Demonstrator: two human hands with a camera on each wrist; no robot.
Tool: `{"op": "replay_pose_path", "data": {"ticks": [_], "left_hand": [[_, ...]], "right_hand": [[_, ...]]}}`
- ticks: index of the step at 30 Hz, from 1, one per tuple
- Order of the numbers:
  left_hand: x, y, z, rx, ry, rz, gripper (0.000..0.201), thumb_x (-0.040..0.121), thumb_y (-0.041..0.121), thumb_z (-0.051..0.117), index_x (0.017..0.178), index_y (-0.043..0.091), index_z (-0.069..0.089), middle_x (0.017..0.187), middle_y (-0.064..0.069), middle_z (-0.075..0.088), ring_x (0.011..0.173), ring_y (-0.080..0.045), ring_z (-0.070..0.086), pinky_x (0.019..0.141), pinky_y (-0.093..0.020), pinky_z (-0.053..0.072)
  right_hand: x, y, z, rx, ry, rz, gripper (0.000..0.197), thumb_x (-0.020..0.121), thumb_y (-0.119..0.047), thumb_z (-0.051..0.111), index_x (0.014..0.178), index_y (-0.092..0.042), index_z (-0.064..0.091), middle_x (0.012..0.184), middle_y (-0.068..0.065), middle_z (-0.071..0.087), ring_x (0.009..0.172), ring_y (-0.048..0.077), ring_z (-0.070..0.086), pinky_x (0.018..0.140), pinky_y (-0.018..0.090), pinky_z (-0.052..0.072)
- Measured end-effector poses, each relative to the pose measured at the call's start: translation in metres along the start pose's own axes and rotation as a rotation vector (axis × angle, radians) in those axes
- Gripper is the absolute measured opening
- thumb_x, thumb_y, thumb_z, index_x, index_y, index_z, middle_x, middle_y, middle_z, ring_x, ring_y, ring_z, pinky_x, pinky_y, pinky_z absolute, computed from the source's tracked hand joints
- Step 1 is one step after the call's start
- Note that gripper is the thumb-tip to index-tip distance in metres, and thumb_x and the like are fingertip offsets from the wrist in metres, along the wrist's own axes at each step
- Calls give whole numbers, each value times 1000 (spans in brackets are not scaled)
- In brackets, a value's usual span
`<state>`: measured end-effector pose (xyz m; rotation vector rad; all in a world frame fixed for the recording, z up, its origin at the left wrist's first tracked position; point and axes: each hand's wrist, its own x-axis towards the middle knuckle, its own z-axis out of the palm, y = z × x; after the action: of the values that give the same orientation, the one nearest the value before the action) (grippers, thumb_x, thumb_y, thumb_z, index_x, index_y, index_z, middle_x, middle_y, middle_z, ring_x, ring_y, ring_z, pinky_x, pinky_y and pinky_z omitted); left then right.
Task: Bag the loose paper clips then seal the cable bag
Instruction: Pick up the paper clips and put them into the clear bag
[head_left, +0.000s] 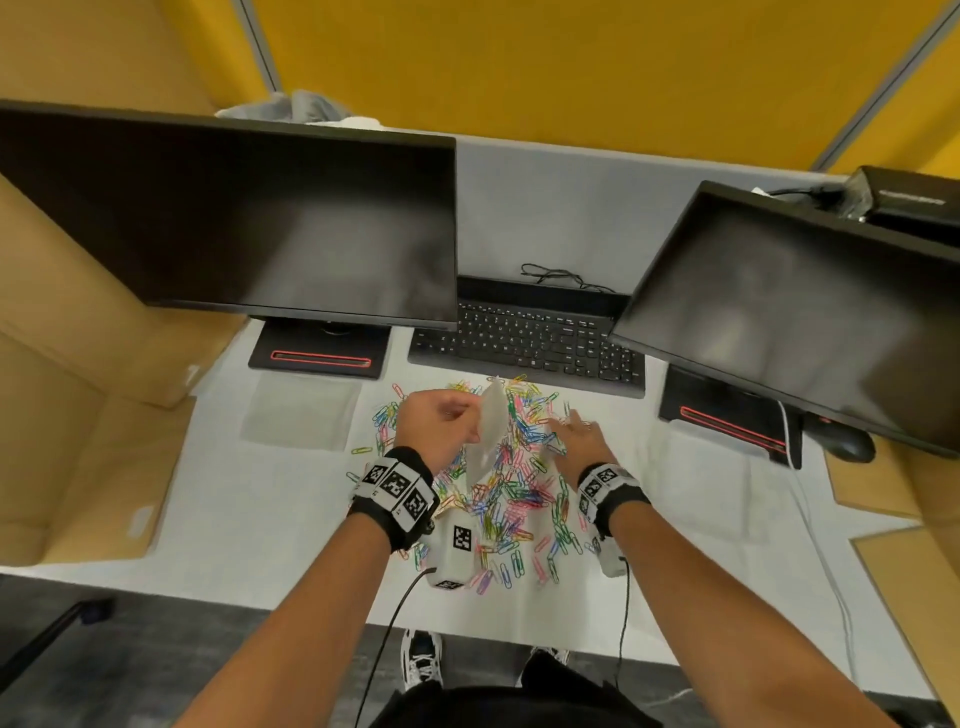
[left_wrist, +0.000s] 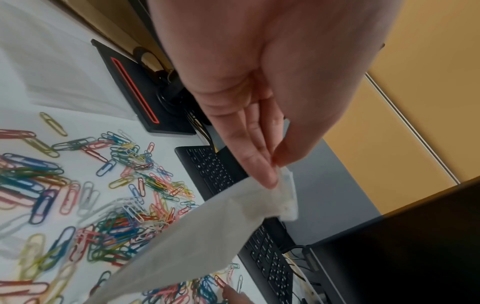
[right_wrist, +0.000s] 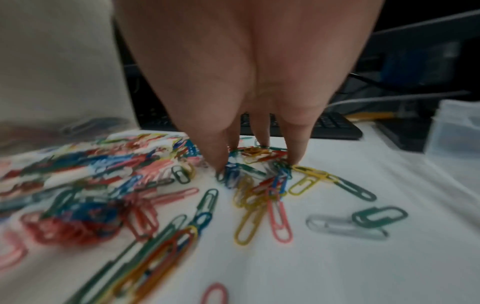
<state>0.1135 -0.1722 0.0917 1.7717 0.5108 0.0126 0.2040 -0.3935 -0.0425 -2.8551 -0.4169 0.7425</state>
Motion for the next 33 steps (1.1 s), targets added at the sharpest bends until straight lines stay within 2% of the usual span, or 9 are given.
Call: {"op": "replay_pose_path", "data": {"ticks": [4,8,14,17,20,24,27,29,33], "left_hand": [[-1,-9,3,-26,-24,-11,10,85,3,71,89,8,78,80,-8,76,66,-21,74,65,-38,63],[-1,-14,10,-36,-40,-25,14,84,1,71,85,13,79,79,-5,77,67,-23,74,65,-39,63],[1,-12,24,-40,-74,-40,14,86,0,68,86,10,77,77,-6,74,65,-20,73,61,-31,62],[6,-14,32,-44,-77,-55,12,87,-1,67,91,5,77,82,-12,74,62,-19,72,57,-28,61],[11,-16,40,-31,-88,-77,13,87,-2,66,94,5,76,80,-10,72,57,-15,71,57,-27,60],[13,-16,50,-25,-110,-67,12,87,-1,68,94,5,76,75,-4,71,56,-14,71,58,-28,61],[14,-15,56,-27,-131,-70,11,88,0,68,95,2,76,79,-12,73,60,-17,72,60,-29,62],[14,-14,58,-9,-139,-52,11,88,-1,67,95,2,76,80,-13,74,61,-17,73,62,-30,62],[15,-13,59,5,-153,-43,12,88,0,67,96,1,76,83,-14,74,67,-22,74,67,-36,63]], "right_hand": [[3,-2,-3,-173,149,-125,47,86,7,46,126,-14,60,123,12,59,109,29,58,94,34,50],[4,8,-17,-56,169,-23,26,87,0,54,103,-8,73,103,12,68,97,29,65,85,31,53],[-8,32,-39,801,214,372,23,73,-23,81,93,-12,78,99,4,75,95,19,69,93,30,54],[-31,20,-52,1508,179,309,23,78,-2,75,99,5,70,107,23,69,97,27,69,84,30,57],[-57,-5,-75,1829,37,136,28,84,0,65,111,8,62,111,20,68,106,26,66,90,27,54],[-71,-34,-82,1690,25,44,33,82,1,68,113,9,62,106,20,70,100,28,68,85,28,57],[-68,-46,-76,1179,226,13,30,74,-2,78,103,-6,73,98,7,74,88,19,71,83,30,57],[-66,-52,-73,859,329,-14,23,73,-7,79,93,-17,77,92,-1,75,80,10,70,78,22,57],[-65,-62,-70,580,411,-77,19,77,-4,72,89,-17,78,84,-1,76,73,10,68,75,22,56]]}}
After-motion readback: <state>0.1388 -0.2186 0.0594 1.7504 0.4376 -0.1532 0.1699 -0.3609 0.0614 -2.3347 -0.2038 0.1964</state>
